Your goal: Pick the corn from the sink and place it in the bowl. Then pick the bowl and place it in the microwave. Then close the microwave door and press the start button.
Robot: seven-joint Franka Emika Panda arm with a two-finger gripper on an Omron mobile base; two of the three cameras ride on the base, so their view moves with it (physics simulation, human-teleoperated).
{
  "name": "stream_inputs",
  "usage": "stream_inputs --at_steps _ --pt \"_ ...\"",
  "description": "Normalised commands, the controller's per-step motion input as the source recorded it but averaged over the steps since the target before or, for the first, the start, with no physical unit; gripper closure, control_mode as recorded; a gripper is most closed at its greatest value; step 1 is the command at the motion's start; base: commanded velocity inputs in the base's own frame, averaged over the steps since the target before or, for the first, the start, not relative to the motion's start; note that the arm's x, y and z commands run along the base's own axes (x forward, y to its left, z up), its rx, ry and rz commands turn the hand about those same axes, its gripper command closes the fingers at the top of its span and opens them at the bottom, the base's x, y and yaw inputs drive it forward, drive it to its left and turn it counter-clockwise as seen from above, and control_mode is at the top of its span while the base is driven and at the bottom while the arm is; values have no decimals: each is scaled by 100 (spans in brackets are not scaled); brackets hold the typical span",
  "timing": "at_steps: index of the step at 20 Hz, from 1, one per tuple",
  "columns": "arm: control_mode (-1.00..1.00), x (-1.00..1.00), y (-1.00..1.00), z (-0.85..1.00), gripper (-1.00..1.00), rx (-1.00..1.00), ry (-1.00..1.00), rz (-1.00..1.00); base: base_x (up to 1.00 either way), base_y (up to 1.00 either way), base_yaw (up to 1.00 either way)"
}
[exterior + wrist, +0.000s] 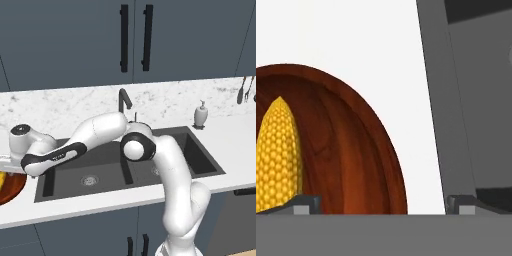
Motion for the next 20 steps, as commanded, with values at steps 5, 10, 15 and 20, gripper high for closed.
stream_inputs --at_steps 5,10,15,20 --pt "-100 0 3 -21 -100 0 0 0 0 0 0" --pt "-100 0 0 -31 -100 0 0 0 0 0 0" --pt "-100 0 0 -33 100 0 0 0 0 0 0" --pt "-100 0 0 -18 100 0 0 0 0 0 0"
